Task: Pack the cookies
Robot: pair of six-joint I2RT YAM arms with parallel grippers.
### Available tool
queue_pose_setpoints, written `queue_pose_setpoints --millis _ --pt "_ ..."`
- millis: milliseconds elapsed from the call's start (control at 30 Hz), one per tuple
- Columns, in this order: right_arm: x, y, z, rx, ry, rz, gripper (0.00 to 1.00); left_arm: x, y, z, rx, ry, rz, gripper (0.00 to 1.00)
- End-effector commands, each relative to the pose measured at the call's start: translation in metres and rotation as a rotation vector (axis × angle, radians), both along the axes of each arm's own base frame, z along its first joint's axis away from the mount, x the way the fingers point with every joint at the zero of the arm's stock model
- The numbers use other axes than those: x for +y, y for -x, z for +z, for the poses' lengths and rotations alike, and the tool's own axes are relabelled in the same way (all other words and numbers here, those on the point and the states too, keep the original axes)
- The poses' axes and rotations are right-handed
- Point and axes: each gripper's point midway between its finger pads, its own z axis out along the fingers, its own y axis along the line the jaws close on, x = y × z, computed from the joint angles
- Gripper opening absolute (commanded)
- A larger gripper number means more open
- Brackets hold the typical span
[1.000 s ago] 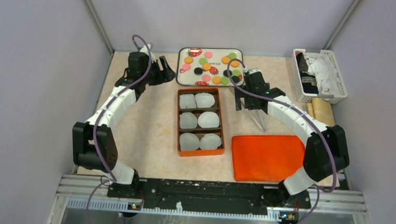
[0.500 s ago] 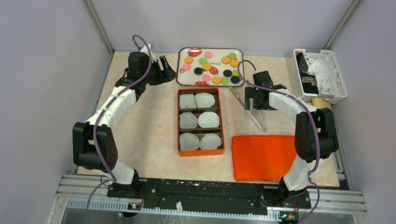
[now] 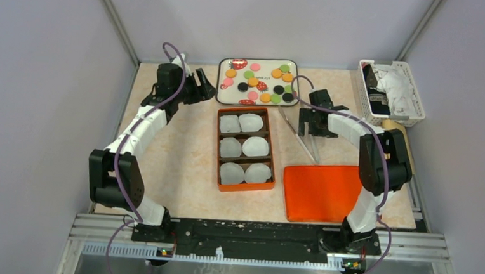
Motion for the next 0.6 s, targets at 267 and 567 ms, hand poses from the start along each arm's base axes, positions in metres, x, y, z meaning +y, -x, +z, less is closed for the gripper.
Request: queue_pose_setpoints --millis 267,567 --pt "0.022 -0.013 0.089 -0.209 -0.049 0.002 0.99 -0.007 -0.002 0.005 -0.030 0.034 -0.023 0.77" --pt "0.028 -0.008 0.020 -0.049 -0.025 0.031 0.99 -0.005 0.000 0.005 -0.033 0.031 -0.018 0.77"
